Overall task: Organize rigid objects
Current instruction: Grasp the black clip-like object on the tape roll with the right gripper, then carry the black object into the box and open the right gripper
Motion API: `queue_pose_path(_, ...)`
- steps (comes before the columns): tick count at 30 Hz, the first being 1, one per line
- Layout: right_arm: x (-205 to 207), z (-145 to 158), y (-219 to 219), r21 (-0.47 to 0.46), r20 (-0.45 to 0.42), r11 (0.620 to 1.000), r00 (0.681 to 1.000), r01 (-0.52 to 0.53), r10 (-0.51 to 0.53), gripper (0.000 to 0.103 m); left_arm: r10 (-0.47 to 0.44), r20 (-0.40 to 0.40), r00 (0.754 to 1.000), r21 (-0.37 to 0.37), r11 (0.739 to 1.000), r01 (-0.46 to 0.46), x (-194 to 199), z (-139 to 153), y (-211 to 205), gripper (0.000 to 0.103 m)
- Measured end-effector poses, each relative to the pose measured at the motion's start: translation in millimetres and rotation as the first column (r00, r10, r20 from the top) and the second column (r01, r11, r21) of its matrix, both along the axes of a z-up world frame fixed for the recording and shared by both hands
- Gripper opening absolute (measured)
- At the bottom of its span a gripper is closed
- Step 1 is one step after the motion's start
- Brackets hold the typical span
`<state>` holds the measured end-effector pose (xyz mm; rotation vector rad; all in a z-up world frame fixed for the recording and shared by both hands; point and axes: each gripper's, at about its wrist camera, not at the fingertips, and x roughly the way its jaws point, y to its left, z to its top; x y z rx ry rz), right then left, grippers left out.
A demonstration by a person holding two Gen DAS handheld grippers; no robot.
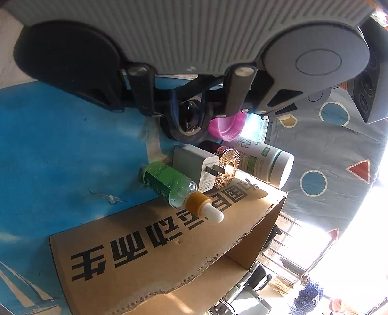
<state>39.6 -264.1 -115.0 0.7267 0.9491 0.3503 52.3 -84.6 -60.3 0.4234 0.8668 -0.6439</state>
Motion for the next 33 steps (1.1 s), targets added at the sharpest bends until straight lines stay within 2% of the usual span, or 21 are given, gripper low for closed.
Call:
queue_pose_path(10, 0.2, 20.5, 20.7, -0.071, 0.082, 0.996, 0.994, -0.061, 0.067, 0.016, 0.021, 0.014, 1.000, 0.003, 1.000, -0.021, 2.1, 2.3, 0.5, 0.033)
queue_pose_path(14, 2.5, 20.5, 24.8, -0.101, 0.094, 0.993, 0.993, -0.059, 0.069, 0.016, 0.047, 0.020, 0.999, -0.002, 0.999, -0.047, 5.2, 2.0, 3.3, 0.023)
queue_pose_path(18, 6.7, 18.9, 28.0, -0.116, 0.103, 0.992, 0.993, -0.048, 0.060, 0.016, 0.062, 0.009, 0.998, -0.015, 0.998, -0.062, 9.7, 2.5, 8.7, 0.019)
queue_pose_path(27, 10.0, 14.4, 38.9, -0.179, 0.122, 0.984, 0.992, -0.018, 0.040, 0.015, 0.070, 0.010, 0.997, -0.026, 0.997, -0.070, 11.1, -0.9, 12.8, 0.018)
queue_pose_path(33, 1.2, 27.3, 40.9, -0.197, 0.160, 0.980, 0.986, -0.008, 0.041, 0.015, 0.064, 0.045, 0.997, -0.037, 0.997, -0.063, 1.1, 10.7, 13.0, 0.018)
